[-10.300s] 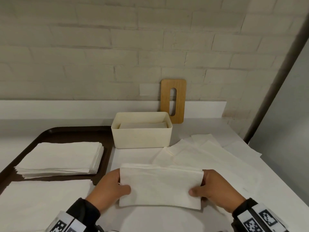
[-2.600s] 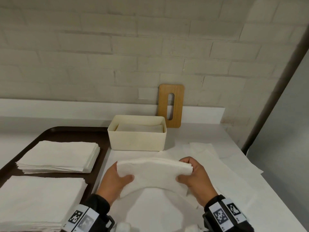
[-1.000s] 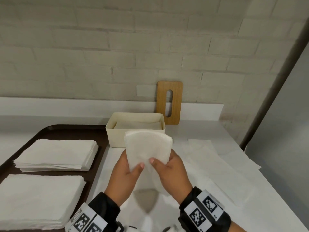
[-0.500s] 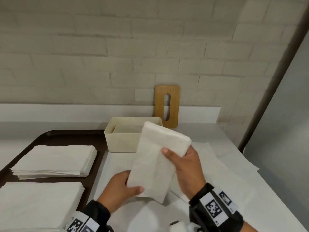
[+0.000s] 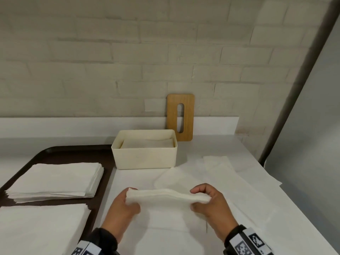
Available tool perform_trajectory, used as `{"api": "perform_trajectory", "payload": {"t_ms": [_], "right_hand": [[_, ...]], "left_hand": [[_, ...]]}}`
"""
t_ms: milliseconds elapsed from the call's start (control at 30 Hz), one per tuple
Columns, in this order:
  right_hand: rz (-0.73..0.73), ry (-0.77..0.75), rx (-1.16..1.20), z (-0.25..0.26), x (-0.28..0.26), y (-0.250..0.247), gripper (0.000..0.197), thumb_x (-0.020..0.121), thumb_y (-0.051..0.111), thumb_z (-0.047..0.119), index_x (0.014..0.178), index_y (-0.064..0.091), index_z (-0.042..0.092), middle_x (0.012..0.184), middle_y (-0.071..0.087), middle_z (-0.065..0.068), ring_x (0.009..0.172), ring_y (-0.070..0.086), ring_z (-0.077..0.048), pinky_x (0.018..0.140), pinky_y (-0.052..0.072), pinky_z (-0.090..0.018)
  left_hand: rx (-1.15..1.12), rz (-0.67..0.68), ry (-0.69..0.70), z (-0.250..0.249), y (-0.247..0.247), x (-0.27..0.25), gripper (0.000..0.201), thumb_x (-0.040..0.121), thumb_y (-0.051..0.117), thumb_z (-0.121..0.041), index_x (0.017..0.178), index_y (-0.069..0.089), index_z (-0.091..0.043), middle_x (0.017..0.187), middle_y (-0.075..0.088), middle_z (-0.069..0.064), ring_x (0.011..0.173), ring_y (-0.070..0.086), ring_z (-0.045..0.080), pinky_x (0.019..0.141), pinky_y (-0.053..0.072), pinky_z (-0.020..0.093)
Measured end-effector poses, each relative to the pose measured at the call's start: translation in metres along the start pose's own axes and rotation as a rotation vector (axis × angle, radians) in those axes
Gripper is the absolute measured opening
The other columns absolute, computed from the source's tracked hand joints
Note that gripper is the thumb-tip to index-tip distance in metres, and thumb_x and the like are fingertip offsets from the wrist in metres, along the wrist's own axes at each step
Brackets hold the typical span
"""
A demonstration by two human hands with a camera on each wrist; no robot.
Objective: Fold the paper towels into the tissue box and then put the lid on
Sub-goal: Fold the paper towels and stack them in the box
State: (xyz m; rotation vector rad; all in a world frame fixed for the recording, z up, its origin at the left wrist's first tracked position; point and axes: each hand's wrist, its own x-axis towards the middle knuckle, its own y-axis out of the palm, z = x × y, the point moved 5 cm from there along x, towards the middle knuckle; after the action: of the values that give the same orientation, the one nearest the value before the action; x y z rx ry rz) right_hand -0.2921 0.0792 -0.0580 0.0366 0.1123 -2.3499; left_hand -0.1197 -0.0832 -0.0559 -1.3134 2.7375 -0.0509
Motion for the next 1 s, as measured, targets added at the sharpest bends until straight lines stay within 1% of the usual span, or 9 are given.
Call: {"api": "perform_trajectory", "payload": {"t_ms": [133,233,300,433,533,700,767,900,1000], "right_hand": [[-0.073,-0.093,0.133,0.015,-0.002,0.000,0.031,0.053,0.070,-0.001,0.076,0.064,0.019,0.077,0.062,-0.001,0.066,0.055,-0.014,0.059,0.046,-0.022],[-0.075,-0.148,0.173,0.023,0.000,-0.001,0.048,0.060,0.072,-0.014,0.093,0.060,0.019,0.085,0.059,-0.006,0.074,0.057,-0.019,0.067,0.051,-0.032],[-0.040,-0.090,0.143,0.017,0.003,0.001,0.056,0.062,0.072,-0.018,0.101,0.058,0.020,0.090,0.061,-0.007,0.081,0.060,-0.022,0.072,0.053,-0.035],[0.044,0.074,0.052,-0.001,0.004,0.009,0.050,0.049,0.079,0.004,0.096,0.067,0.017,0.095,0.074,-0.006,0.092,0.069,-0.025,0.082,0.056,-0.039],[0.018,0.037,0.036,0.005,0.003,0.012,0.033,0.061,0.080,-0.005,0.086,0.070,0.015,0.087,0.076,-0.004,0.082,0.072,-0.021,0.075,0.057,-0.032],[-0.071,-0.105,-0.057,0.028,-0.003,0.010,0.033,0.068,0.076,-0.005,0.085,0.066,0.022,0.076,0.073,0.008,0.070,0.068,-0.001,0.060,0.051,-0.014],[-0.079,-0.092,-0.071,0.025,-0.005,0.008,0.037,0.067,0.076,-0.006,0.084,0.064,0.024,0.074,0.071,0.010,0.067,0.067,0.000,0.056,0.050,-0.012],[-0.066,-0.018,-0.111,0.008,-0.006,0.007,0.034,0.065,0.075,-0.008,0.084,0.065,0.018,0.076,0.066,0.001,0.069,0.062,-0.015,0.052,0.046,-0.019],[-0.065,-0.005,-0.110,0.005,-0.006,0.006,0.027,0.065,0.075,-0.008,0.074,0.065,0.015,0.066,0.063,0.003,0.062,0.058,-0.014,0.055,0.045,-0.018]], "left_hand": [[-0.056,-0.060,0.090,-0.012,-0.004,-0.001,0.016,0.053,0.052,-0.002,0.068,0.048,-0.006,0.066,0.046,0.008,0.066,0.041,0.019,0.059,0.031,0.028],[-0.103,-0.087,0.112,-0.016,-0.010,0.000,0.016,0.053,0.052,-0.001,0.067,0.048,-0.007,0.067,0.045,0.009,0.066,0.041,0.019,0.063,0.032,0.029],[-0.105,-0.086,0.083,-0.012,-0.013,0.000,0.017,0.057,0.056,0.003,0.067,0.047,-0.008,0.064,0.044,0.006,0.063,0.039,0.018,0.060,0.030,0.029],[-0.135,-0.053,-0.009,0.000,-0.016,-0.001,0.022,0.053,0.053,-0.003,0.073,0.050,-0.009,0.070,0.049,0.008,0.072,0.044,0.022,0.064,0.033,0.031],[-0.091,-0.034,0.046,-0.008,-0.015,-0.001,0.019,0.058,0.057,-0.003,0.075,0.051,-0.008,0.074,0.051,0.008,0.072,0.047,0.020,0.064,0.036,0.028],[0.046,-0.004,0.175,-0.030,-0.012,-0.001,0.030,0.078,0.052,0.022,0.067,0.046,-0.005,0.073,0.058,0.002,0.063,0.056,-0.001,0.054,0.041,0.006],[0.122,0.011,0.169,-0.028,-0.014,-0.001,0.028,0.078,0.054,0.020,0.069,0.048,-0.006,0.077,0.061,0.000,0.070,0.057,0.005,0.055,0.042,0.006],[0.294,0.087,0.059,-0.007,-0.013,0.000,0.026,0.074,0.061,0.011,0.080,0.051,-0.013,0.095,0.064,0.003,0.082,0.057,0.013,0.058,0.042,0.013],[0.323,0.067,0.036,-0.002,-0.013,0.000,0.024,0.076,0.060,0.009,0.073,0.052,-0.014,0.076,0.058,0.003,0.067,0.049,0.013,0.055,0.038,0.019]]}}
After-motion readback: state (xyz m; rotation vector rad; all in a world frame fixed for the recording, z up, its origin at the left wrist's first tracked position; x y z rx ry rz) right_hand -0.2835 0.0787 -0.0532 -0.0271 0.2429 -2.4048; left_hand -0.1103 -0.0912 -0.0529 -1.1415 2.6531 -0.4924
